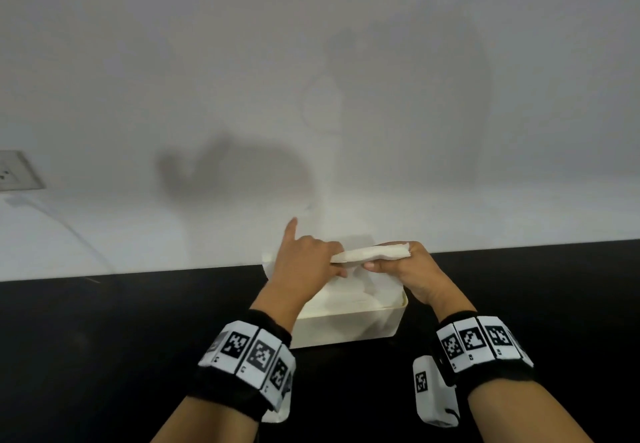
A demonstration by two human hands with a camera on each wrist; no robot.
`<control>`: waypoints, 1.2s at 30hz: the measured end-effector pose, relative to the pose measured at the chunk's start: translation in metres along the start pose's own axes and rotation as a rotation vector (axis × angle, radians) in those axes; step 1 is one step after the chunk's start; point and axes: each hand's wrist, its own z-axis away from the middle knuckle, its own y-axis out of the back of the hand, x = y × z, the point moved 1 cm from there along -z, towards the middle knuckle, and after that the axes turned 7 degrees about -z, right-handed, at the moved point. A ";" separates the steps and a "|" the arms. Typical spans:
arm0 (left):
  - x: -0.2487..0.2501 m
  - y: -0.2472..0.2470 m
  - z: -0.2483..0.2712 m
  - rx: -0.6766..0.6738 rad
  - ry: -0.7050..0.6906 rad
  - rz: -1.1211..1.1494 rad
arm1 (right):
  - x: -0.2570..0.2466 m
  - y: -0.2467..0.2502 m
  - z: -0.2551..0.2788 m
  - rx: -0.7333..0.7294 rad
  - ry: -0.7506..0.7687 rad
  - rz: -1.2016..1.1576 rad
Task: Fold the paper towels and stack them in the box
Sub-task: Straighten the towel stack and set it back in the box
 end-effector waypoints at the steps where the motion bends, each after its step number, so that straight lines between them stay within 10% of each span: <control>1: -0.008 -0.002 0.002 -0.017 0.016 0.008 | 0.001 0.004 0.000 0.023 -0.007 -0.009; 13: -0.045 -0.025 0.024 0.132 0.588 1.122 | -0.006 -0.005 -0.003 0.235 -0.012 -0.141; 19: -0.028 -0.050 0.021 0.095 0.746 0.871 | 0.015 -0.019 -0.014 0.369 -0.066 0.545; 36: -0.010 -0.068 0.015 -0.134 0.671 0.173 | 0.022 -0.041 -0.013 0.306 -0.245 1.086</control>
